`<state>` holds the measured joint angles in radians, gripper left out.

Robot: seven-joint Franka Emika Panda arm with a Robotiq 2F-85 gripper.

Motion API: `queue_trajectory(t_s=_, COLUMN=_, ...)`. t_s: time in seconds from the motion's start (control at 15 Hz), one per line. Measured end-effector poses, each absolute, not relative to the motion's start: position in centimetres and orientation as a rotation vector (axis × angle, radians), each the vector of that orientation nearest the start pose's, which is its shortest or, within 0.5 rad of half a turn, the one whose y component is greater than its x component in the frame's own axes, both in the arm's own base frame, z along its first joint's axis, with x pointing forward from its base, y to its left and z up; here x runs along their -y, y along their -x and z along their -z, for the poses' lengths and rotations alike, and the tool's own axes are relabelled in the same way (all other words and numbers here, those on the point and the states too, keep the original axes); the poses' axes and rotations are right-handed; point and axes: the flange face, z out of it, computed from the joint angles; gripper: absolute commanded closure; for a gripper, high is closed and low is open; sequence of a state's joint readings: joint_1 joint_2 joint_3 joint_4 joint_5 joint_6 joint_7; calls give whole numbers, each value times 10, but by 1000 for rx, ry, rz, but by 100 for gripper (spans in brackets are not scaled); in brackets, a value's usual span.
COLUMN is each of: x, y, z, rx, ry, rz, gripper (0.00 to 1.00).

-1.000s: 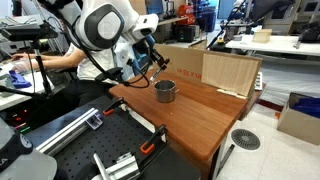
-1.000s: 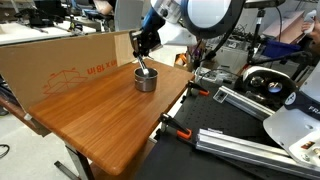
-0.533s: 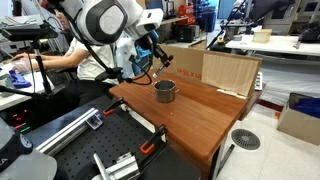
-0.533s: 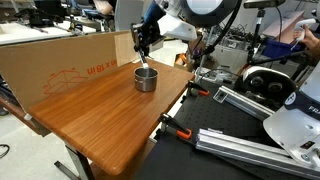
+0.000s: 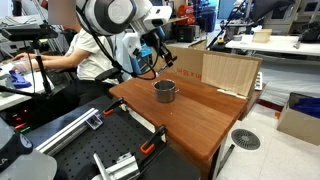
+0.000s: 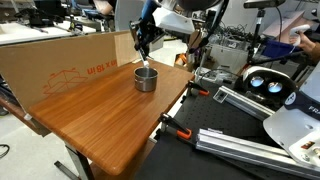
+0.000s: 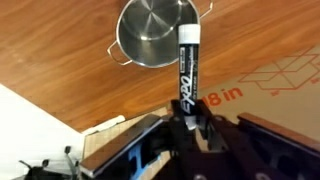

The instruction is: Put the marker in the pot

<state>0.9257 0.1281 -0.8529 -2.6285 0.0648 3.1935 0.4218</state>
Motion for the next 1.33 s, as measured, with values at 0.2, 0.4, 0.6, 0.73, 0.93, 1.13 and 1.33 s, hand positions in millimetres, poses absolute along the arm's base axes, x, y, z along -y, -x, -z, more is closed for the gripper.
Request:
queue_trajectory(t_s=0.2, x=-26, y=-475, z=-273, rx=-580, ry=2969, rz=704, gripper=95)
queue_trajectory(t_s=0.4, x=-27, y=-478, z=-274, rx=-584, ry=2979, rz=671, gripper=95)
queue_trajectory(t_s=0.6, x=-27, y=-481, z=-272, rx=-587, ry=2998, rz=614, gripper=95)
queue_trajectory(t_s=0.73, x=-28, y=-482, z=-272, rx=-570, ry=3011, rz=565, gripper=95)
queue_trajectory(t_s=0.93, x=-30, y=-481, z=-275, rx=-524, ry=3007, rz=497, gripper=95)
queue_trajectory(t_s=1.13, x=-28, y=-480, z=-283, rx=-488, ry=2992, rz=425, gripper=95)
queue_trajectory(t_s=1.33, x=-16, y=-482, z=-290, rx=-507, ry=2972, rz=420, gripper=95)
